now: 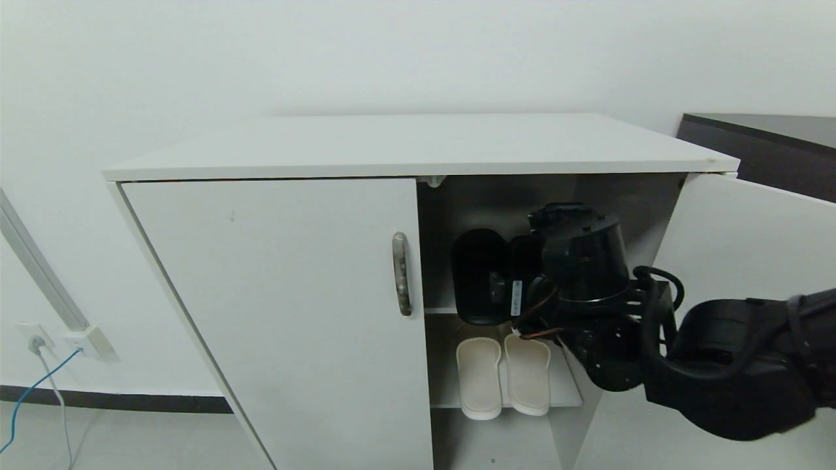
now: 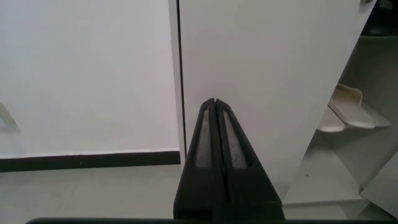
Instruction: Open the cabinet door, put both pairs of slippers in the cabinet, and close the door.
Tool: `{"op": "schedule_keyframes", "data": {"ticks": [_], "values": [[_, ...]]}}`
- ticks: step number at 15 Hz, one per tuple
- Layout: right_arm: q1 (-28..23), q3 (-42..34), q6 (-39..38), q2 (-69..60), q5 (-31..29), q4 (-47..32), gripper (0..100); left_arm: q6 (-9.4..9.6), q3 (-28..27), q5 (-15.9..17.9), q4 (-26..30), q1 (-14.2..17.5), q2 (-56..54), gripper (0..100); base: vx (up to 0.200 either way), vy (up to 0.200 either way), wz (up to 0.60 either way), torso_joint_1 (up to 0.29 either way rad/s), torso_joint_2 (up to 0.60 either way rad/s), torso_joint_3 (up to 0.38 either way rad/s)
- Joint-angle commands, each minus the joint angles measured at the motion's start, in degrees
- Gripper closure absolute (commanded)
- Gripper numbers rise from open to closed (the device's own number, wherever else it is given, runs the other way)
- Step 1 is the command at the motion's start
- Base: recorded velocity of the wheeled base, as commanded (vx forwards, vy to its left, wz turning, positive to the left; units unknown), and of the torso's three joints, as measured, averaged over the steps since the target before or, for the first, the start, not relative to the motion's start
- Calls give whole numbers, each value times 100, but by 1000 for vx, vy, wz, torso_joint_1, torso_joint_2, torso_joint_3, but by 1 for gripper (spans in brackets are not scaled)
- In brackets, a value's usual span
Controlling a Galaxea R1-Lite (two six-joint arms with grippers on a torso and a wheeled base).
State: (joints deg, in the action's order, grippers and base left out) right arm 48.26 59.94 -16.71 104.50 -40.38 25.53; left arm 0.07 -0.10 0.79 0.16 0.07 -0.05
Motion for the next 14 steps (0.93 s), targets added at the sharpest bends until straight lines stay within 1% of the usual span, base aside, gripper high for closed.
{"op": "schedule_keyframes", "data": {"ticks": [1,4,5,7,14], "values": [[166,-395,151,-439,39,251,0,1,1,0,2,1,5,100,-200,0,0,-2,2,2],[157,-483,124,-369,47,304,0,1,1,0,2,1,5,100,-200,0,0,4,1,5],[157,-536,124,-360,47,313,100,1,1,0,2,1,5,100,-200,0,0,2,-2,-2],[148,-527,124,-316,153,383,100,1,1,0,2,1,5,100,-200,0,0,-5,5,12],[122,-562,124,-263,170,523,100,10,1,0,-7,1,5,100,-200,0,0,1,4,4]]}}
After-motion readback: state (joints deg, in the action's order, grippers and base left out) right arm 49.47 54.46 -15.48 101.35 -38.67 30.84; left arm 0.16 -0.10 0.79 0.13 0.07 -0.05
